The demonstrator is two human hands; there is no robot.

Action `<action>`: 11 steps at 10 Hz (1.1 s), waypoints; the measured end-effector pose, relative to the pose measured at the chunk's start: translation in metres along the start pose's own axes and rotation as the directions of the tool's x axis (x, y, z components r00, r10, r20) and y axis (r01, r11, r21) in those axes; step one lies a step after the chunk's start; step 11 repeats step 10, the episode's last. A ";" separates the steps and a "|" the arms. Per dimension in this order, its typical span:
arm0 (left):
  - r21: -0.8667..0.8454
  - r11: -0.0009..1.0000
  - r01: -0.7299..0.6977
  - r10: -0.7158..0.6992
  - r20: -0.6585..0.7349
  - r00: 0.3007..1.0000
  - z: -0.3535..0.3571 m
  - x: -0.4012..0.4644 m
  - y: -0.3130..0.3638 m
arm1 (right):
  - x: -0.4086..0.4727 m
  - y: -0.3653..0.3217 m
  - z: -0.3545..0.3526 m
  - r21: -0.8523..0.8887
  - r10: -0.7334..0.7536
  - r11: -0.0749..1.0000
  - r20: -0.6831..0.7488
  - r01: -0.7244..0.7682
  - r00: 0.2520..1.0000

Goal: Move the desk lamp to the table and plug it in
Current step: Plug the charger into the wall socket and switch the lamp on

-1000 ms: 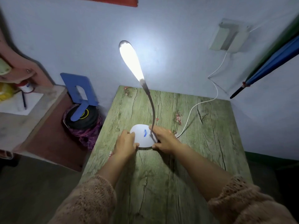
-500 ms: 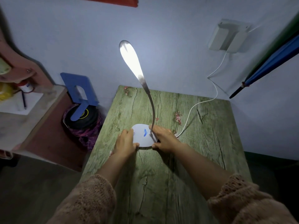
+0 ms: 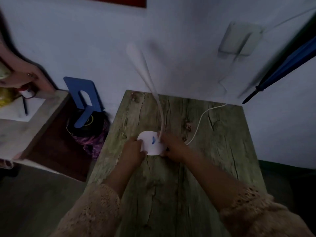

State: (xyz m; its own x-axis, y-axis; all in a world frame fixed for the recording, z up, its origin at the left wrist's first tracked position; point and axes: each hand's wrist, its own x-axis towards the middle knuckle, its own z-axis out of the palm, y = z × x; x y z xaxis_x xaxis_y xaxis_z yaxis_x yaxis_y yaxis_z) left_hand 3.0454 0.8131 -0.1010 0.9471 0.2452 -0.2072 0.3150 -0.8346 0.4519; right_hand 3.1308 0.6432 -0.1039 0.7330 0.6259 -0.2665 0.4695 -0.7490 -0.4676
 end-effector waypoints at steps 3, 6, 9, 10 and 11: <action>-0.055 0.998 0.010 -0.011 -0.015 1.000 -0.017 -0.002 0.004 | -0.008 -0.007 -0.011 0.032 0.031 0.999 0.007 -0.031 1.000; -0.016 0.996 -0.093 0.088 -0.210 0.974 -0.107 -0.013 0.038 | -0.029 -0.040 -0.095 -0.168 0.066 0.982 -0.120 -0.086 0.991; 0.227 0.951 -0.211 0.282 -0.347 0.895 -0.224 -0.047 0.096 | -0.076 -0.089 -0.208 -0.367 -0.098 0.928 -0.399 -0.061 0.912; 0.291 0.922 -0.255 0.363 -0.419 0.833 -0.259 -0.058 0.132 | -0.095 -0.109 -0.247 -0.401 -0.157 0.914 -0.471 -0.053 0.868; 0.291 0.922 -0.255 0.363 -0.419 0.833 -0.259 -0.058 0.132 | -0.095 -0.109 -0.247 -0.401 -0.157 0.914 -0.471 -0.053 0.868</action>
